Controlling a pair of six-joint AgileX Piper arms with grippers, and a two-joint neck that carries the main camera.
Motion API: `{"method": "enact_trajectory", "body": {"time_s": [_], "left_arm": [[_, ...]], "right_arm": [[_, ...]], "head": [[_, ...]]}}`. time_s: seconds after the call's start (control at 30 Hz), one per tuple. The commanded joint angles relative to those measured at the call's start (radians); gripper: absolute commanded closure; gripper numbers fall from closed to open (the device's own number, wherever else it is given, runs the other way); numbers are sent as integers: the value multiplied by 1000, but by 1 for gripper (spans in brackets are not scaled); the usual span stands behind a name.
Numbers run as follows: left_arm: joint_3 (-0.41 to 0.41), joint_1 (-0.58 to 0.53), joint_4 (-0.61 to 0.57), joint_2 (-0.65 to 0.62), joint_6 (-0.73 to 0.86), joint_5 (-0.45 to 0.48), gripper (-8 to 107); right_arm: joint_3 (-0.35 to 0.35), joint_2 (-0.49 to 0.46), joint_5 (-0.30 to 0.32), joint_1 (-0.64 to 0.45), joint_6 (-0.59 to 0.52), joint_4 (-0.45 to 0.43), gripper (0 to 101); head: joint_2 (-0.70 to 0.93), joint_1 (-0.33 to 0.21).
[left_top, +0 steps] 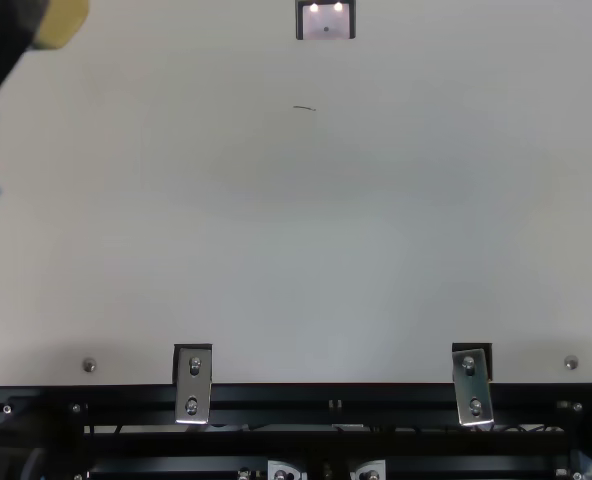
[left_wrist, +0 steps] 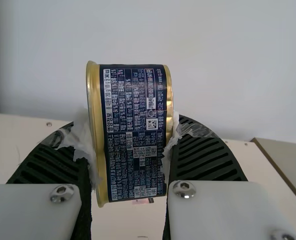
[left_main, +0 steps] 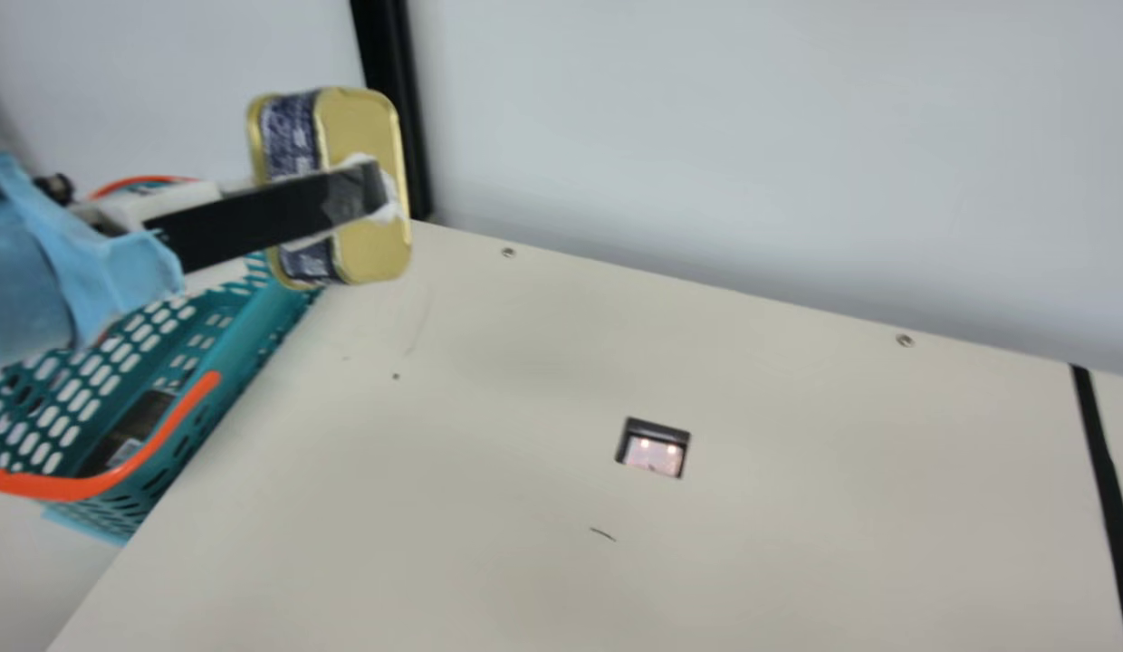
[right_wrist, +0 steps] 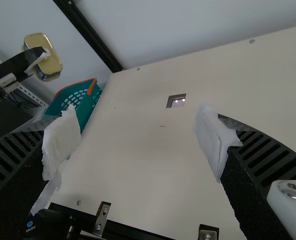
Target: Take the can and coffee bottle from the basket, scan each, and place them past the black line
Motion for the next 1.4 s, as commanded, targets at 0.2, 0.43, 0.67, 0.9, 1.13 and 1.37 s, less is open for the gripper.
{"method": "enact_trajectory", "body": {"time_s": [0.2, 0.43, 0.67, 0.9, 1.13, 1.37], "left_arm": [[33, -295, -20, 1, 103, -200, 89], [63, -380, -32, 4, 131, -244, 89], [63, -413, -34, 4, 131, -244, 89], [63, -413, -34, 4, 131, -244, 89], [77, -436, 36, 27, 94, -278, 89], [200, -528, 89, 58, 88, -449, 89]], "right_arm": [[0, 0, 0, 0, 0, 0, 0], [0, 0, 0, 0, 0, 0, 0], [0, 0, 0, 0, 0, 0, 0], [0, 0, 0, 0, 0, 0, 0], [0, 0, 0, 0, 0, 0, 0], [0, 0, 0, 0, 0, 0, 0]], "head": [[-72, 46], [-72, 46], [-72, 46], [-72, 46], [-72, 46], [-72, 46]]}}
